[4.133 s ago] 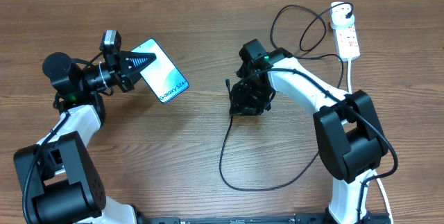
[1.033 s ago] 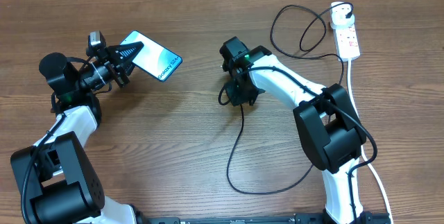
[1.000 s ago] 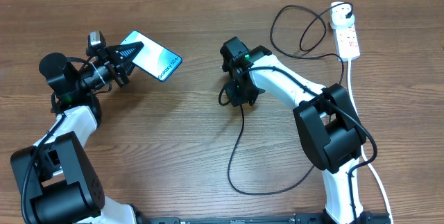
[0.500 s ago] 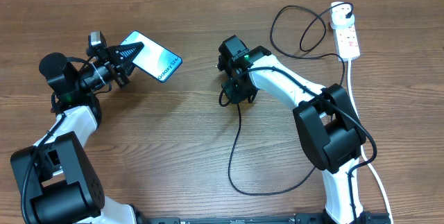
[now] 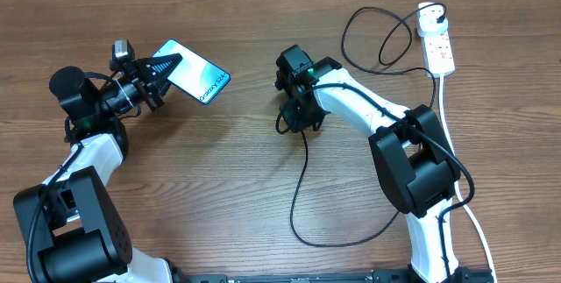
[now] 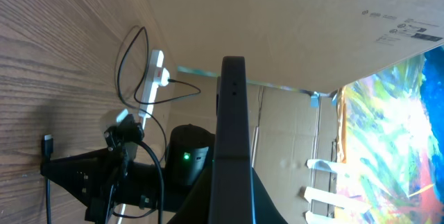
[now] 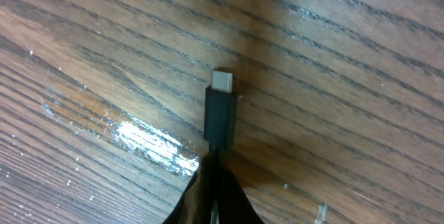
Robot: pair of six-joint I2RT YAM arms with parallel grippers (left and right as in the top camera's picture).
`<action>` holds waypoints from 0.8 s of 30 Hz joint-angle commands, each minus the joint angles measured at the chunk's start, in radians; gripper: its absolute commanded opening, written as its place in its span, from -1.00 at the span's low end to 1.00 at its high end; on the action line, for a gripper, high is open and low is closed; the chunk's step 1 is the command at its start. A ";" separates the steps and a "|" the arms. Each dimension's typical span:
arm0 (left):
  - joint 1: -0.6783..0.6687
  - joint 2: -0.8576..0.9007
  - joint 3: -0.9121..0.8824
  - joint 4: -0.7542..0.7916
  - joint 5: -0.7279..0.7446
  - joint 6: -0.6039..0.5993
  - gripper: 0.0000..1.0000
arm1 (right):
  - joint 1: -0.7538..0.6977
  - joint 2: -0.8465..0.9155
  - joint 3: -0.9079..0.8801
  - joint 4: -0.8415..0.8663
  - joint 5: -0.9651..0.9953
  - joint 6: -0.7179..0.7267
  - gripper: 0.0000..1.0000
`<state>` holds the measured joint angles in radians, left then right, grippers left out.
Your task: Plug charger to phone and switch on socket
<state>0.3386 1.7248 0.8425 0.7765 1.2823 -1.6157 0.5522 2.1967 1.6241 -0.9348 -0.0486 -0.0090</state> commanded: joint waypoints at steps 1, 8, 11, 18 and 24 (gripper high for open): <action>0.003 0.005 0.021 0.006 0.019 0.024 -0.92 | 0.001 0.040 0.001 -0.008 -0.014 0.031 -0.93; 0.003 0.005 0.021 0.005 0.019 0.024 -0.91 | 0.000 -0.059 0.016 -0.031 -0.117 0.006 -0.92; 0.003 0.005 0.021 0.006 0.019 0.033 -0.92 | -0.013 -0.111 0.037 -0.061 -0.235 0.000 -0.93; 0.003 0.005 0.021 0.005 0.028 0.067 -0.92 | -0.076 -0.186 0.043 -0.119 -0.558 0.000 -0.93; 0.003 0.005 0.021 0.005 0.051 0.155 -0.91 | -0.079 -0.218 0.047 -0.146 -0.744 0.000 -0.93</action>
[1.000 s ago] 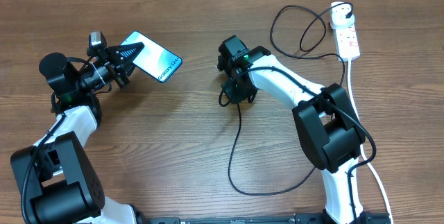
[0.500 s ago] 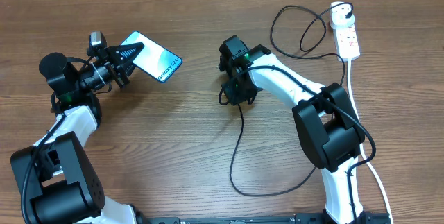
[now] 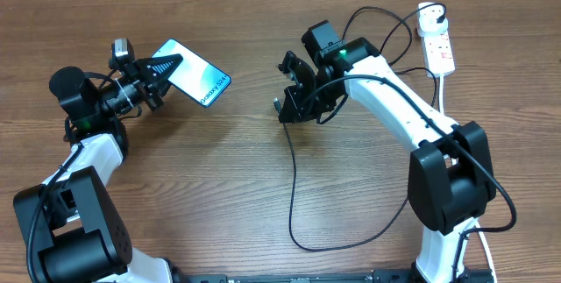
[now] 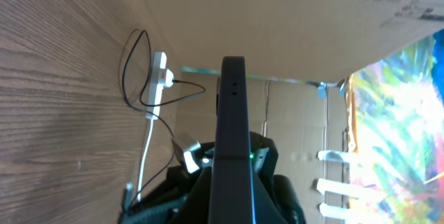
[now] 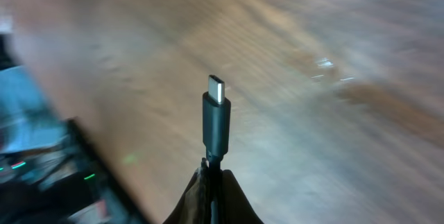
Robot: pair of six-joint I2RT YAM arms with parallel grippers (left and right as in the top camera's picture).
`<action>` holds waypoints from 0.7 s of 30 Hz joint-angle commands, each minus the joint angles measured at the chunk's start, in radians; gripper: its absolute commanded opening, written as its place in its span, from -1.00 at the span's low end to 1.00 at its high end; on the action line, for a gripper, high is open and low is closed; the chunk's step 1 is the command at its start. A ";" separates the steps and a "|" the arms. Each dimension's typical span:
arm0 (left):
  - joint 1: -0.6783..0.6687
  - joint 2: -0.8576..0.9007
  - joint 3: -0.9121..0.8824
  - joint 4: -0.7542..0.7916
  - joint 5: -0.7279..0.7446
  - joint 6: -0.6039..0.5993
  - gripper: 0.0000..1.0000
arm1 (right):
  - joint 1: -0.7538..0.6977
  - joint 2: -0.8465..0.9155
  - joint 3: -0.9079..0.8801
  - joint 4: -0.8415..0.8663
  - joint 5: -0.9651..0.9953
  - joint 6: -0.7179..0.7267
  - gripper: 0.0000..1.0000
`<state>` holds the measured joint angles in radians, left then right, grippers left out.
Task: Plug charger to phone and switch on socket
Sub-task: 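Move the plug with the right gripper to the phone's bottom port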
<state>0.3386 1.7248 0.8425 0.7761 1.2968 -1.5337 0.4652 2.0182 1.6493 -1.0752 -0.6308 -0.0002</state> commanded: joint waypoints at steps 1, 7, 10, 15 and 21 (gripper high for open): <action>0.003 0.005 0.021 0.005 0.040 0.082 -0.92 | 0.008 -0.045 0.022 -0.010 -0.189 -0.009 -0.93; 0.003 0.007 0.021 0.005 0.103 0.114 -0.91 | 0.012 -0.074 0.022 -0.070 -0.354 -0.055 -0.93; 0.003 0.017 0.021 0.006 0.155 0.126 -0.91 | 0.012 -0.079 0.022 -0.094 -0.418 -0.074 -0.93; 0.003 0.050 0.021 0.008 0.233 0.137 -0.92 | 0.022 -0.080 0.022 -0.119 -0.489 -0.107 -0.93; 0.003 0.082 0.021 0.014 0.283 0.131 -0.92 | 0.066 -0.080 0.022 -0.139 -0.490 -0.132 -0.93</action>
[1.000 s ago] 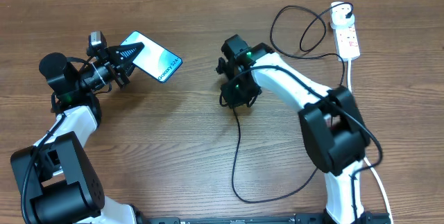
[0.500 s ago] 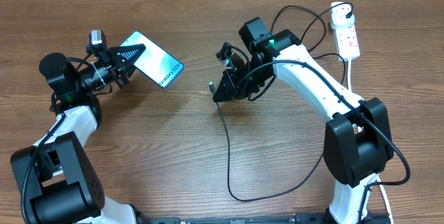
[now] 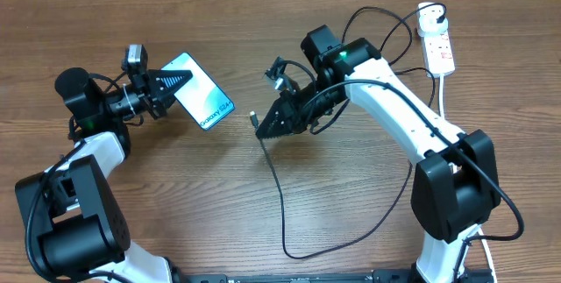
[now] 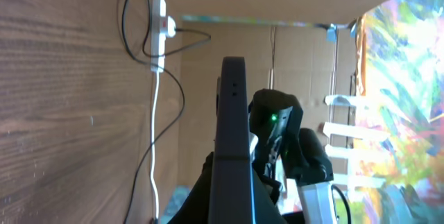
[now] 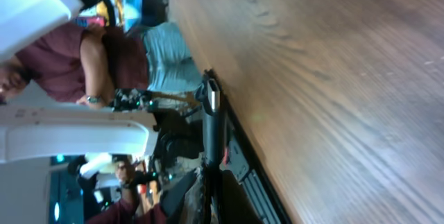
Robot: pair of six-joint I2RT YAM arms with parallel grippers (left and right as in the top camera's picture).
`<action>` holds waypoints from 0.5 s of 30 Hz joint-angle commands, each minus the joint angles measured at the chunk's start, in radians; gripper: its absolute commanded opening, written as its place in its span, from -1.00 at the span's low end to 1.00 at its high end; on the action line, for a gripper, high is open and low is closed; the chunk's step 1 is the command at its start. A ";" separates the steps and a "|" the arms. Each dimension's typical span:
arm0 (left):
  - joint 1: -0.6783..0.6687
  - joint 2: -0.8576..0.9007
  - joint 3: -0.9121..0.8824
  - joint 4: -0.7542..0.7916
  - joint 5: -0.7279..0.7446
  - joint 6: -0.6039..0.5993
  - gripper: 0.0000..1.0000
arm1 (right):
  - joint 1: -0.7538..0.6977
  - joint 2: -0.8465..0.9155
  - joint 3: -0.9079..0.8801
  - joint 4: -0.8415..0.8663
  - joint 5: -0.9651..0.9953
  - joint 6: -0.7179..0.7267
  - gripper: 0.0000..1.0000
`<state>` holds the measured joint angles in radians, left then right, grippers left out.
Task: Plug charger to phone and switch on socket
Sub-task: 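Move the plug with the right gripper to the phone's bottom port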
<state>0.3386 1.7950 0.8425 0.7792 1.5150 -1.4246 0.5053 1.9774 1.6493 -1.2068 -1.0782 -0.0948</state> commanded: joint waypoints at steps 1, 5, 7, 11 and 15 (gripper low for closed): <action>0.003 0.011 0.021 0.011 0.064 0.022 -0.92 | 0.032 -0.039 0.022 -0.011 -0.046 -0.039 -0.93; 0.000 0.011 0.024 0.018 0.065 0.010 -0.92 | 0.069 -0.039 0.022 -0.009 -0.066 -0.042 -0.93; -0.001 0.011 0.024 0.019 0.065 0.011 -0.92 | 0.085 -0.039 0.022 -0.007 -0.077 -0.042 -0.93; -0.001 0.011 0.024 0.018 0.065 0.010 -0.92 | 0.102 -0.039 0.022 -0.007 -0.094 -0.046 -0.93; -0.002 0.011 0.024 0.018 0.065 0.007 -0.91 | 0.103 -0.039 0.022 0.000 -0.121 -0.053 -0.93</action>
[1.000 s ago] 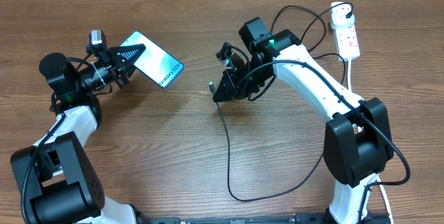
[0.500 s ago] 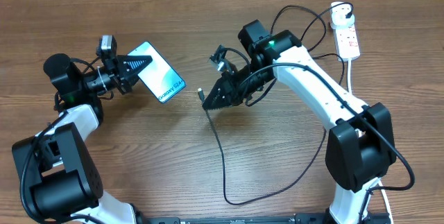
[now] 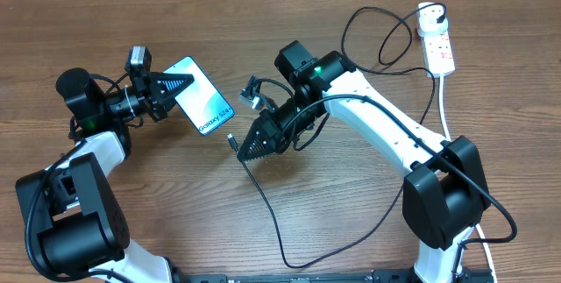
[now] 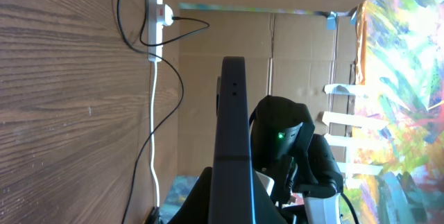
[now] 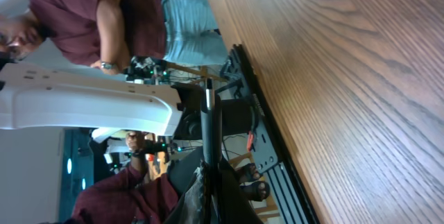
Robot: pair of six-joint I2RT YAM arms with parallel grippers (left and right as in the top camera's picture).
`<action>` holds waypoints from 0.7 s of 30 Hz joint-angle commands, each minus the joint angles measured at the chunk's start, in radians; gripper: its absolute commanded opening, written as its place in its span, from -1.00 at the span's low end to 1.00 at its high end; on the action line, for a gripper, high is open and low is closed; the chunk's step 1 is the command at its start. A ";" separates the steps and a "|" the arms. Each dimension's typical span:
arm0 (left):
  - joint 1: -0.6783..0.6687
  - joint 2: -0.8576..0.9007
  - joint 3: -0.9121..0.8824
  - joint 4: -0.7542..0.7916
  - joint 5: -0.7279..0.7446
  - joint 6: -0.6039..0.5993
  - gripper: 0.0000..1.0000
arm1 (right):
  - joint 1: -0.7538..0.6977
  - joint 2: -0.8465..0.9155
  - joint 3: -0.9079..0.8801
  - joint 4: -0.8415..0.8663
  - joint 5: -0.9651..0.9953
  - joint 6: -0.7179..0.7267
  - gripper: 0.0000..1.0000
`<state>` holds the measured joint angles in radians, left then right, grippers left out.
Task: Plug charger to phone and switch on socket
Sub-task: 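Move the plug with the right gripper to the phone's bottom port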
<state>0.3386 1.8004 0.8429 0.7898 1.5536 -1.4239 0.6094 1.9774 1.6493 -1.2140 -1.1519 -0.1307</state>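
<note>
The phone [image 3: 202, 104], screen up with a blue-white display, is held tilted off the table; my left gripper [image 3: 178, 87] is shut on its upper end. In the left wrist view the phone [image 4: 232, 127] shows edge-on between the fingers. My right gripper [image 3: 248, 149] is shut on the black charger plug [image 3: 231, 140], whose tip points left, a short way right of and below the phone's lower end. The plug [image 5: 208, 113] stands straight up from the fingers in the right wrist view. The white socket strip [image 3: 436, 43] lies at the far right.
The black charger cable [image 3: 267, 213] hangs from the plug, loops near the table's front and runs back toward the right arm's base. More cable coils by the socket strip [image 4: 155, 14]. A cardboard wall borders the far edge of the table.
My right gripper has carried the plug left and nearer the front, closer to the phone's lower end. The phone sits slightly lower and more to the left in the left gripper.
At first my right gripper was down on the table mid-centre, shut on the plug, while the left held the phone up at the left. Then the plug was lifted, later turned toward the phone, and now it sits just short of the phone's lower end.
</note>
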 commanded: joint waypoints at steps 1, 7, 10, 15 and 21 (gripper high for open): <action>-0.004 0.006 0.024 0.008 0.026 0.006 -0.91 | 0.000 -0.039 0.022 0.009 -0.048 -0.017 -0.93; -0.021 0.006 0.024 0.008 0.027 0.006 -0.92 | 0.003 -0.039 0.022 0.036 -0.059 -0.016 -0.93; -0.025 0.006 0.024 0.008 0.026 0.006 -0.92 | 0.006 -0.039 0.022 0.044 -0.059 -0.016 -0.93; -0.025 0.006 0.024 0.008 0.027 0.002 -0.92 | 0.006 -0.037 0.019 0.055 -0.058 -0.016 -0.93; -0.025 0.006 0.024 0.008 0.027 -0.008 -0.92 | 0.006 -0.032 0.019 0.069 -0.054 -0.014 -0.93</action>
<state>0.3202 1.8004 0.8429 0.7918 1.5536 -1.4250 0.6106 1.9774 1.6493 -1.1511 -1.1828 -0.1345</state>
